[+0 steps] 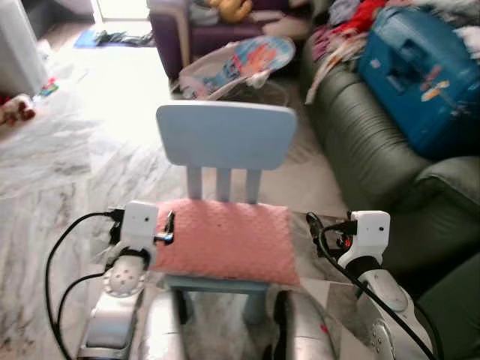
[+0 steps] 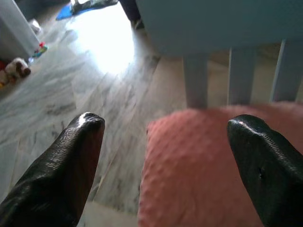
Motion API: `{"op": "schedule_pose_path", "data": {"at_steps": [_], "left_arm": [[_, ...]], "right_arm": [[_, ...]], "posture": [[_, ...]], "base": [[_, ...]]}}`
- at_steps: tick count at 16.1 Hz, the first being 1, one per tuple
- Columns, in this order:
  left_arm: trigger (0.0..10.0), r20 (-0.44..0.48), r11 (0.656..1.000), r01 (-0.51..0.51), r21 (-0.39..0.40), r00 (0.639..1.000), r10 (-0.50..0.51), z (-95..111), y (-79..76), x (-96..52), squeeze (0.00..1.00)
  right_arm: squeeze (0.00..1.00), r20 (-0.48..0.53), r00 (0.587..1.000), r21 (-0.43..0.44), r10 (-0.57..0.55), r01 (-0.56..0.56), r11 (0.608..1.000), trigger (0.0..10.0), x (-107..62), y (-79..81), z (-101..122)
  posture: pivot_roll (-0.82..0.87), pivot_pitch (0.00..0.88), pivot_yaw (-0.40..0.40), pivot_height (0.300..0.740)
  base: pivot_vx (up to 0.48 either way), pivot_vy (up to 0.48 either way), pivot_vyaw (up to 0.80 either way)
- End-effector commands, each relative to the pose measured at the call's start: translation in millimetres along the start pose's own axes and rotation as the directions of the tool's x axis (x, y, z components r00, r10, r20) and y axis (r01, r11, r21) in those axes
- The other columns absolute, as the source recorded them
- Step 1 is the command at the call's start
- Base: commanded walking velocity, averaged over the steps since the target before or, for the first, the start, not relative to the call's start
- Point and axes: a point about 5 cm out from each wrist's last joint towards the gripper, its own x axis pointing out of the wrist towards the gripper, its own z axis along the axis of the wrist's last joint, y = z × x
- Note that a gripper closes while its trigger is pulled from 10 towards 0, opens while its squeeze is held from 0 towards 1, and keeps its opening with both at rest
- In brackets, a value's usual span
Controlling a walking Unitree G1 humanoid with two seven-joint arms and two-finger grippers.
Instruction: Move the pillow to the sofa
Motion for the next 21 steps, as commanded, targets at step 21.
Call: {"op": "schedule_pose_path", "data": {"at_steps": [21], "left_arm": [[10.0, -0.079, 0.986, -0.158, 0.058, 0.984, 0.162, -2.9, 52.8, 71.2, 0.0]], "right_arm": [[0.0, -0.278, 0.936, 0.106, 0.217, -0.195, 0.975, 10.0, 50.9, 36.1, -24.2]], "posture": [[-0.01, 0.342, -0.106, 0.486]], "base": [[0.0, 0.0, 0.0]]}}
